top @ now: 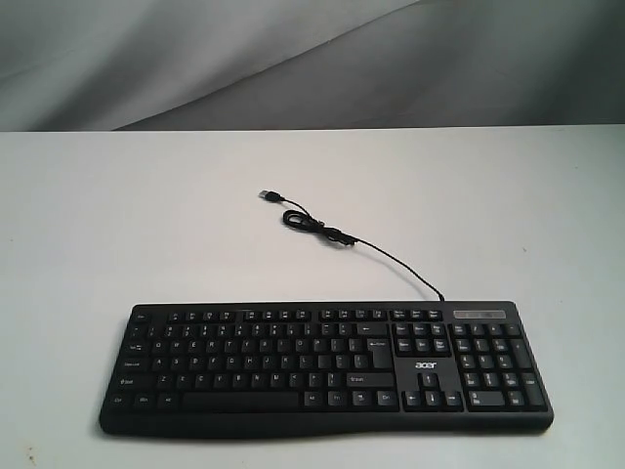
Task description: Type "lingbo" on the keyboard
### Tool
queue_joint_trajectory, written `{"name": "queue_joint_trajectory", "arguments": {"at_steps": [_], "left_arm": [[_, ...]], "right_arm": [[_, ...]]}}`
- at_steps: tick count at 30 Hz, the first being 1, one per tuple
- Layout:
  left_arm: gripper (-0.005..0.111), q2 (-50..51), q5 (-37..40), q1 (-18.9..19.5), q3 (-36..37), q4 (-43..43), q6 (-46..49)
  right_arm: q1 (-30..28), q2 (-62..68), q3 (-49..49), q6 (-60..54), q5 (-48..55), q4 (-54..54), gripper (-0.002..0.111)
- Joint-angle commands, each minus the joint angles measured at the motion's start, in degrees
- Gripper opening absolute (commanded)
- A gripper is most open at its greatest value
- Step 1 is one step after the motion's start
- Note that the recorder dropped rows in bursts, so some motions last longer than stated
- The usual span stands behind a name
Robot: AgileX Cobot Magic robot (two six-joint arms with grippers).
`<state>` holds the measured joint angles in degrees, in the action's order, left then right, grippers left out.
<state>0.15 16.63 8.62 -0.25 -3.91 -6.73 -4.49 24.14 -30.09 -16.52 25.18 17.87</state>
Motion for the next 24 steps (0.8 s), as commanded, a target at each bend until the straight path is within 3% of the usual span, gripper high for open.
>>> {"name": "queue_joint_trajectory", "arguments": {"at_steps": [1,5,10,24], "left_arm": [[0.001,-0.15,-0.26,0.11,0.25,0.46,-0.23],[0.001,-0.15,-0.26,0.11,0.25,0.46,-0.23],[0.001,-0.15,-0.26,0.11,0.25,0.46,-0.23],[0.001,-0.15,-0.26,0.11,0.25,0.46,-0.23]], "right_arm": [[5.01,11.01,-2.41,-12.77,7.56,14.8,0.0],[10.83,21.48,-2.41,-14.58,14.0,20.09,0.0],[14.11,31.73,-2.41,-14.58,20.88,21.07,0.0],[14.37,36.93,-2.41,-14.58,11.44,36.41,0.0]]}}
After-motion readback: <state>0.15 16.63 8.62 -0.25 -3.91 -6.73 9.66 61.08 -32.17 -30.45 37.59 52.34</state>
